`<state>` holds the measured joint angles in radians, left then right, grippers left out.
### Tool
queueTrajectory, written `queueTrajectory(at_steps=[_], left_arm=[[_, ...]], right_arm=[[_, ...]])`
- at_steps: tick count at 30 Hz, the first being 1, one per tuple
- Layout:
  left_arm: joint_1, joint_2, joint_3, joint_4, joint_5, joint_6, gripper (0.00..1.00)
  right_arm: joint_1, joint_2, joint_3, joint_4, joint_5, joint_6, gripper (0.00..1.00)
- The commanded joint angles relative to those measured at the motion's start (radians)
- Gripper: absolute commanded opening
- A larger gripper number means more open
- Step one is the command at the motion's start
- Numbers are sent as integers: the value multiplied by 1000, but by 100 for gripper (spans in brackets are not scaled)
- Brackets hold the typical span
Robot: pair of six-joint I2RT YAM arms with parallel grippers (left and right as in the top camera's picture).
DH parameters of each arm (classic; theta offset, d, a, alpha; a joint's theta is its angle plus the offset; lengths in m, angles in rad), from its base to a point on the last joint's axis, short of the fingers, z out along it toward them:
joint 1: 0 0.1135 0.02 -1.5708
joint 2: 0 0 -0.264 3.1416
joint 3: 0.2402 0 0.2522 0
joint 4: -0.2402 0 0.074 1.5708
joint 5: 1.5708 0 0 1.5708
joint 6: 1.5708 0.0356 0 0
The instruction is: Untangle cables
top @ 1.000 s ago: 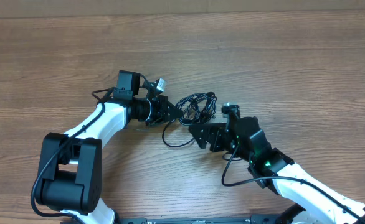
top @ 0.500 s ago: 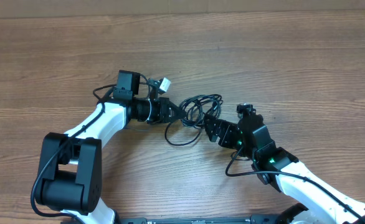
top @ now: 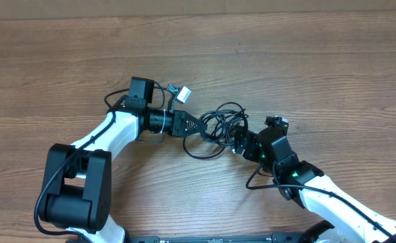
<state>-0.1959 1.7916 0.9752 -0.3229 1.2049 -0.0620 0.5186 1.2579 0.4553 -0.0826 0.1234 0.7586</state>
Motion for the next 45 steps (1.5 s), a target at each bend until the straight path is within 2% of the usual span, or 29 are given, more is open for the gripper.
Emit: queueTrajectory(at_steps=[1, 9, 14, 18, 29, 36, 40, 45], left_arm=[[7, -14, 11, 5, 72, 41, 4], [7, -14, 11, -18, -2, 39, 4], [7, -14, 11, -54, -164, -17, 4], [8, -14, 11, -132, -275, -6, 4], [32, -14, 11, -166, -305, 22, 4], [90, -14, 11, -290, -539, -52, 4], [125, -14, 11, -315, -534, -50, 4], [124, -14, 11, -308, -523, -50, 4]], right_arm=[[-4, 1, 10, -21, 103, -2, 87], [-4, 1, 10, -28, 108, 1, 88], [-4, 1, 10, -34, 126, -4, 89], [-4, 1, 10, -94, 201, -3, 89], [-4, 1, 10, -163, 282, 1, 89], [-4, 1, 10, -219, 333, 1, 88], [-4, 1, 10, -201, 331, 65, 91], [-4, 1, 10, -160, 298, 64, 94]])
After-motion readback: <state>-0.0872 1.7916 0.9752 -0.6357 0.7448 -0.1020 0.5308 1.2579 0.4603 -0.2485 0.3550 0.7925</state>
